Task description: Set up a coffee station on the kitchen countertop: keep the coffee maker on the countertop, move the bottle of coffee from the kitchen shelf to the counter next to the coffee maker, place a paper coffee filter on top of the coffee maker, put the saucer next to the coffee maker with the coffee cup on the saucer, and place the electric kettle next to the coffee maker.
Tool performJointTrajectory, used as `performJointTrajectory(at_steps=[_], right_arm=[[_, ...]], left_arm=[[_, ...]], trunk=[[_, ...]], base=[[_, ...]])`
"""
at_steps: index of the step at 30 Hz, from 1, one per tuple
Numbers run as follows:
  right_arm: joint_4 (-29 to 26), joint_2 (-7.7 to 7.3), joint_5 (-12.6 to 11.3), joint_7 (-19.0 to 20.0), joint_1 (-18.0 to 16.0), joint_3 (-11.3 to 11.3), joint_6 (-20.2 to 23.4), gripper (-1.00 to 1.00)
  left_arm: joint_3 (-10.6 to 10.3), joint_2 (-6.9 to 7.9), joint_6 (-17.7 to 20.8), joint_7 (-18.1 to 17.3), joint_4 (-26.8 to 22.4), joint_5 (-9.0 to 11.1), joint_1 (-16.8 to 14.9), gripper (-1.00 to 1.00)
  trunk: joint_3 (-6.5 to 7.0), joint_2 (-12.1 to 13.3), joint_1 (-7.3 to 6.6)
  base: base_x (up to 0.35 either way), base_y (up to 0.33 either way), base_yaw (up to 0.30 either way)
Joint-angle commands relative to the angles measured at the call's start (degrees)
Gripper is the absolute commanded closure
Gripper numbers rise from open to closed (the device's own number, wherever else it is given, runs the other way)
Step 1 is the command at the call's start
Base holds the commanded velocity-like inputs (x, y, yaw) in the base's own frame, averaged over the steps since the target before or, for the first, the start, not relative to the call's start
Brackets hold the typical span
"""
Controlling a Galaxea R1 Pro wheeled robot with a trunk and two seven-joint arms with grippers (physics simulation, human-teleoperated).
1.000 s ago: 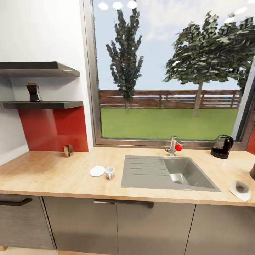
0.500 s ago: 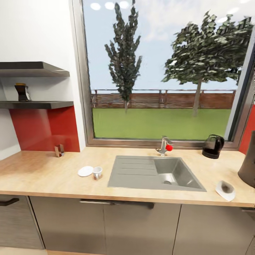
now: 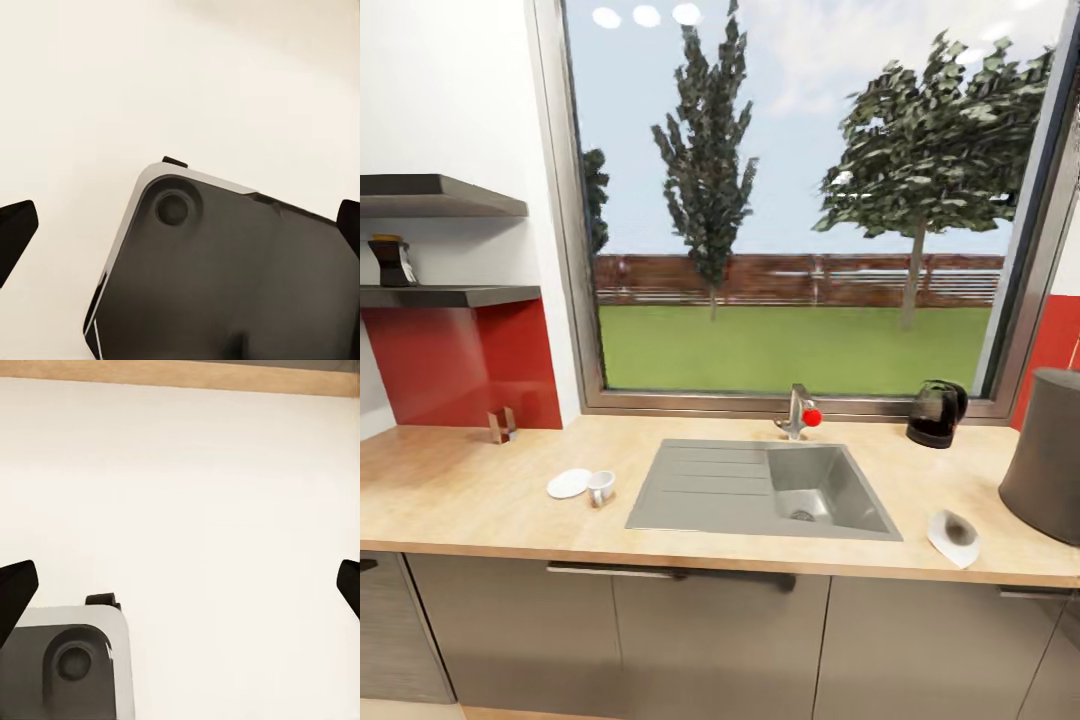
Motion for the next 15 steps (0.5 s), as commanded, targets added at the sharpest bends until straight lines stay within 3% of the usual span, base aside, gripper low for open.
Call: performJointTrajectory(at_steps=[1, 15], right_arm=[[0.0, 0.0, -0.5, -0.1, 0.0, 0.5, -0.1, -1.0], [0.0, -0.11, -0.5, -0.1, 0.0, 0.7, -0.1, -1.0]], left_arm=[[0.4, -0.02, 0.0, -0.1, -0.1, -0.1, 0.0, -1.0], [0.4, 0.01, 0.0, -0.1, -0.1, -0.1, 0.0, -1.0]], trunk=[[-0.01, 0.0, 0.02], [-0.01, 0.0, 0.02]], base=[[0.0, -0.296, 0.0], [0.0, -0.296, 0.0]])
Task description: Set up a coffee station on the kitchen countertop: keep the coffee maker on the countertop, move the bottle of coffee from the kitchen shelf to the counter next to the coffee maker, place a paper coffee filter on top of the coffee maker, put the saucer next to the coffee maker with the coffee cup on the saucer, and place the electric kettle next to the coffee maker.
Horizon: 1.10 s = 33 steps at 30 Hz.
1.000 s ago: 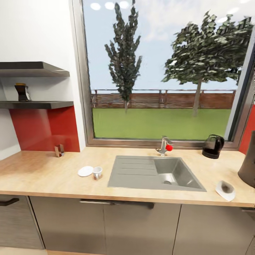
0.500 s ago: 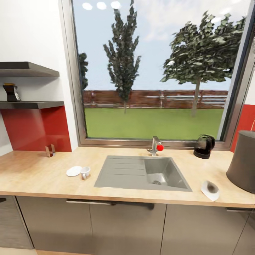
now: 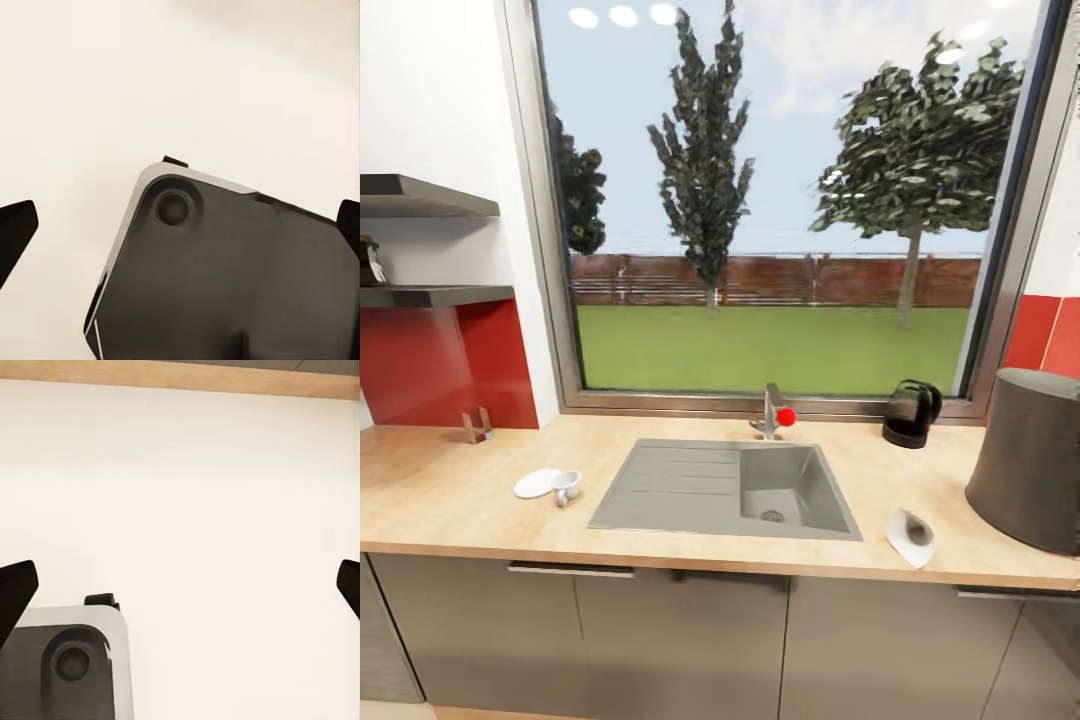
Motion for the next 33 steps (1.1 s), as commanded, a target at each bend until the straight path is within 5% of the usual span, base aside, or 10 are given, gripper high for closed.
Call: performJointTrajectory(at_steps=[1, 27, 33], right_arm=[[0.0, 0.0, -0.5, -0.1, 0.0, 0.5, -0.1, -1.0], [0.1, -0.87, 0.0, -0.1, 0.0, 0.9, -0.2, -1.0], [-1.0, -0.85, 0.2, 0.8, 0.3, 2.2, -0.3, -1.0]], left_arm=[[0.4, -0.03, 0.0, -0.1, -0.1, -0.1, 0.0, -1.0], [0.4, 0.17, -0.1, -0.1, -0.1, -0.2, 0.0, -1.0], [0.8, 1.4, -0.3, -0.1, -0.4, -0.1, 1.7, -1.0]], trunk=[[-0.01, 0.0, 0.02], [-0.01, 0.0, 0.02], [-0.01, 0.0, 0.02]], base=[[0.0, -0.296, 0.0], [0.0, -0.295, 0.0], [0.01, -0.03, 0.0]])
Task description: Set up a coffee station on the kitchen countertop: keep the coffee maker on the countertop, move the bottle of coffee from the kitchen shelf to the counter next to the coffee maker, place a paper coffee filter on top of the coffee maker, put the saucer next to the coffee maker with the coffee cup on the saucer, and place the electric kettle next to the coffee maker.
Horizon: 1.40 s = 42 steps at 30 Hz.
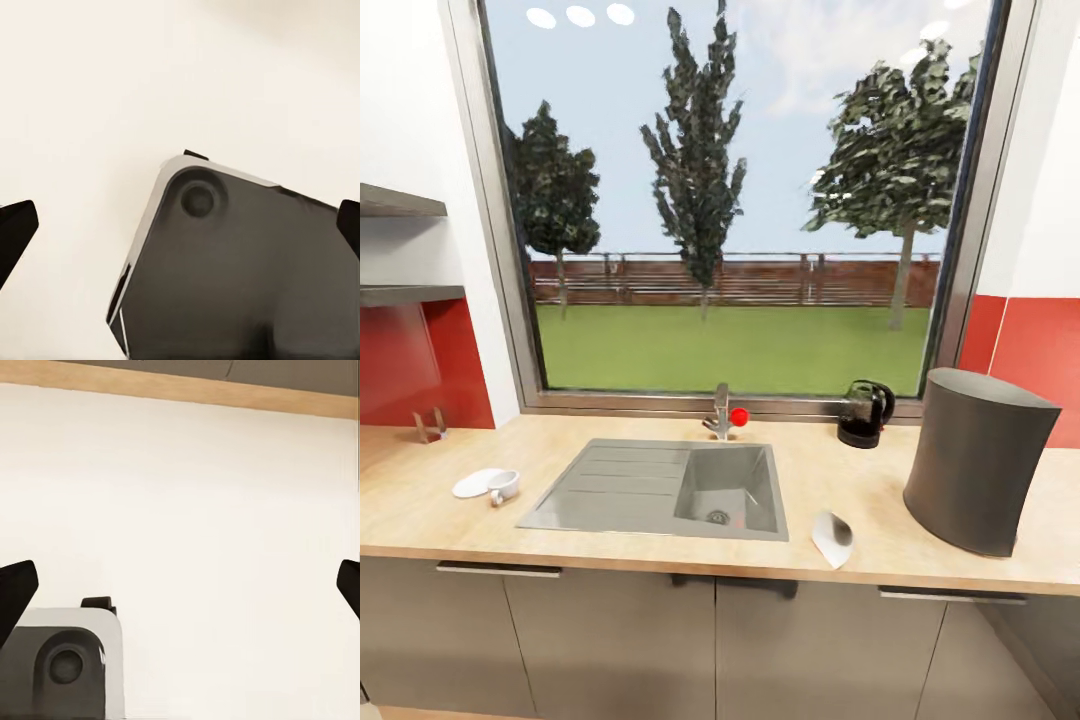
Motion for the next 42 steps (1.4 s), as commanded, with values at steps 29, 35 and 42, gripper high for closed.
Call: performJointTrajectory(at_steps=[29, 35, 42], right_arm=[[-0.7, -0.98, 0.6, -2.5, 3.0, -2.7, -3.9, -1.0], [-0.7, -0.97, 0.6, -2.9, 3.0, -3.3, -3.9, -1.0], [-0.7, -0.77, 0.7, -3.1, 3.0, -3.3, -3.6, -1.0]], left_arm=[[0.4, -2.6, 14.8, 2.9, -6.7, -0.8, 3.5, -1.0], [0.4, -2.34, 14.5, 2.8, -6.9, -0.6, 3.5, -1.0], [0.5, -2.49, 11.4, 2.7, -7.3, -0.4, 3.5, -1.0]], trunk=[[0.0, 0.0, 0.02], [0.0, 0.0, 0.02], [0.0, 0.0, 0.02]], base=[[0.0, 0.0, 0.0], [0.0, 0.0, 0.0], [0.0, 0.0, 0.0]])
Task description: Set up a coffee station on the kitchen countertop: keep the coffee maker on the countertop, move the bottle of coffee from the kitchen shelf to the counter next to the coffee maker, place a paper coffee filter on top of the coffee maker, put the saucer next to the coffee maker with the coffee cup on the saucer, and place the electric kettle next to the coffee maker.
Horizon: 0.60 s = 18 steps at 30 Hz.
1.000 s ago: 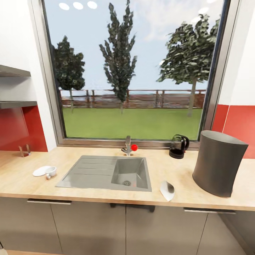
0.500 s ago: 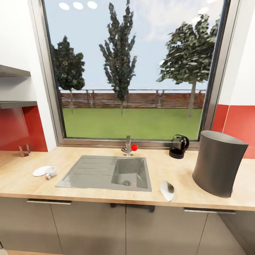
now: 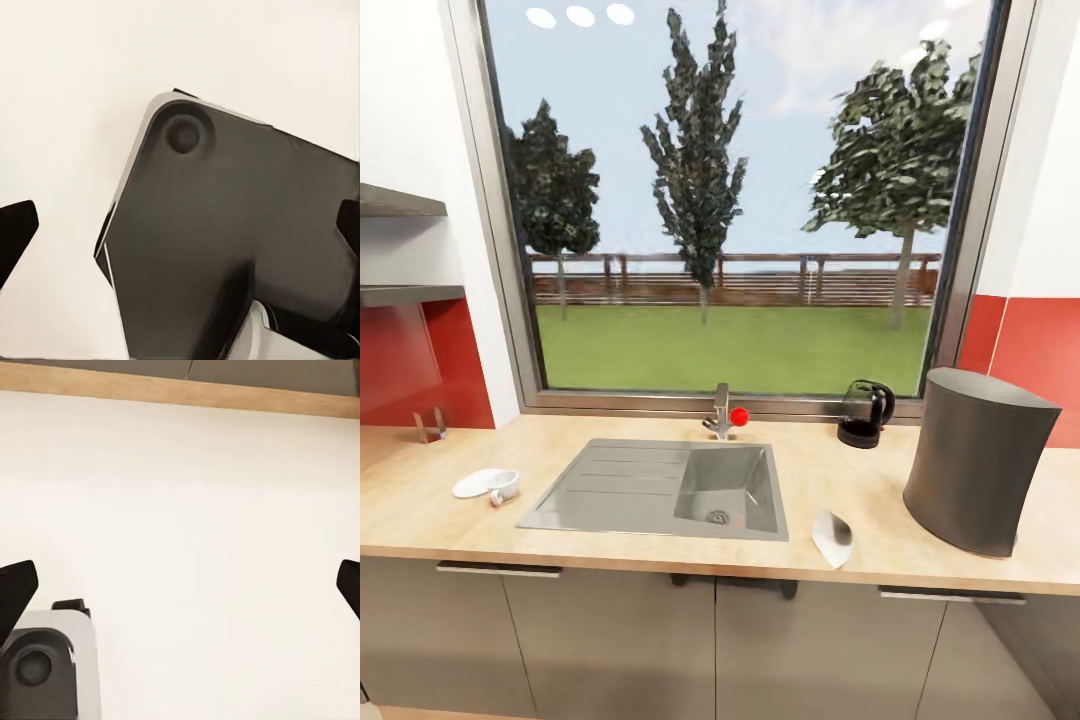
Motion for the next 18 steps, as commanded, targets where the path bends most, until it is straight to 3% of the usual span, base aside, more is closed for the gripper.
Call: performJointTrajectory(at_steps=[1, 3, 9, 12, 14, 16, 17, 18], right_arm=[[-0.1, 0.05, -0.4, -0.2, 0.1, 0.5, 0.1, -1.0], [-0.1, 0.79, -0.2, -0.2, 0.0, 0.6, 1.3, -1.0], [-0.4, 3.63, -0.8, -0.7, 0.0, 0.4, 2.6, -1.0], [-1.5, 3.98, -0.8, -0.7, 0.0, 0.5, 2.8, -1.0], [-5.3, 3.92, -0.7, -0.8, 0.0, 0.5, 4.2, -1.0], [-14.0, 3.87, -0.5, -1.1, 0.0, 0.6, 10.9, -1.0], [-22.9, 3.74, -0.1, -1.5, 0.0, 0.8, 19.9, -1.0], [-27.8, 3.68, 0.0, -1.6, 0.0, 0.8, 25.0, -1.0]], left_arm=[[0.4, -0.12, -1.0, 0.0, -0.1, -0.1, 0.1, -1.0], [0.3, -0.41, -4.5, 0.0, -0.1, -0.3, 0.1, -1.0], [0.2, -0.33, -6.5, 0.0, 0.6, -0.3, 0.1, -1.0], [0.2, -0.19, -7.0, 0.0, 1.6, -0.4, 0.1, -1.0], [0.2, -0.17, -7.1, 0.0, 1.9, -0.5, 0.1, -1.0], [0.1, -0.23, -7.2, 0.0, 2.1, -0.6, 0.1, -1.0], [0.1, -0.32, -7.2, 0.0, 2.2, -0.7, 0.1, -1.0], [0.1, -0.35, -7.2, 0.0, 2.2, -0.7, 0.1, -1.0]], trunk=[[0.01, 0.0, 0.02], [0.01, 0.0, 0.02], [0.01, 0.0, 0.02], [0.01, 0.0, 0.02], [0.01, 0.0, 0.02], [0.01, 0.0, 0.02], [0.01, 0.0, 0.02], [0.01, 0.0, 0.02]], base=[[0.0, 0.0, 0.0], [0.0, 0.0, 0.0], [0.0, 0.0, 0.0], [0.0, 0.0, 0.0], [0.0, 0.0, 0.0], [0.0, 0.0, 0.0], [0.0, 0.0, 0.0], [0.0, 0.0, 0.0]])
